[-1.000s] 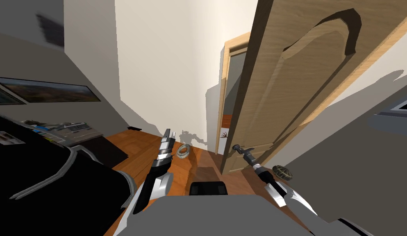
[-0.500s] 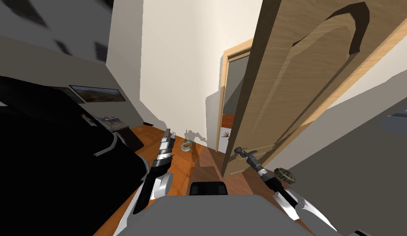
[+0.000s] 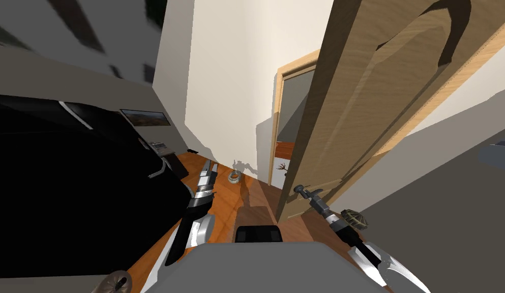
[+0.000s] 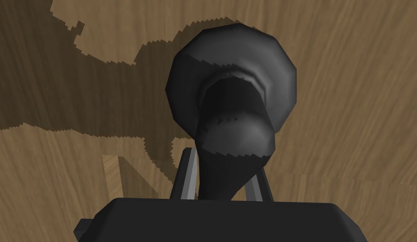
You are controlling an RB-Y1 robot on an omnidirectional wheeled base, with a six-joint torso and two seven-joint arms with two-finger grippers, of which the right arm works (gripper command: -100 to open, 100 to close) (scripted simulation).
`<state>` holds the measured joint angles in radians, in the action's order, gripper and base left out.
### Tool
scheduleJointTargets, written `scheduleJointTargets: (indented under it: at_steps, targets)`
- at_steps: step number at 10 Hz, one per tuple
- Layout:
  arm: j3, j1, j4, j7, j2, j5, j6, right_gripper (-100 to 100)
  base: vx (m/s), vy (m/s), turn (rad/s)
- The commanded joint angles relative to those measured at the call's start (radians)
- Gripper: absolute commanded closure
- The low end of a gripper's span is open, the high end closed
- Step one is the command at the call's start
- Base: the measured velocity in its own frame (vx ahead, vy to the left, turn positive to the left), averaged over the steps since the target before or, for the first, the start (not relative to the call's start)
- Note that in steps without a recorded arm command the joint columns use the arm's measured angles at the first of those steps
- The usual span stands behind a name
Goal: Pull the door open
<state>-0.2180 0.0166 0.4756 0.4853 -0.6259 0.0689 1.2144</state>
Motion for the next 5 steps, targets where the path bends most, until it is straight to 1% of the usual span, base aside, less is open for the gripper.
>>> scheduleJointTargets:
  at_steps: [1,2,3,4,5]
  targets:
    - [-0.003,0.006,-0.009,0.001,-0.003,0.002,0.021,100,-0.212,-0.112,0.268]
    - [-0.005,0.010,-0.014,0.002,-0.006,0.003,0.032,100,-0.185,-0.134,0.218]
    - [-0.006,0.014,-0.020,0.004,-0.009,0.005,0.044,100,-0.235,-0.125,0.215]
    - [-0.007,0.016,-0.023,0.004,-0.011,0.005,0.050,100,-0.185,-0.089,0.120]
    - [-0.009,0.020,-0.029,0.006,-0.014,0.007,0.063,100,-0.153,-0.075,0.155]
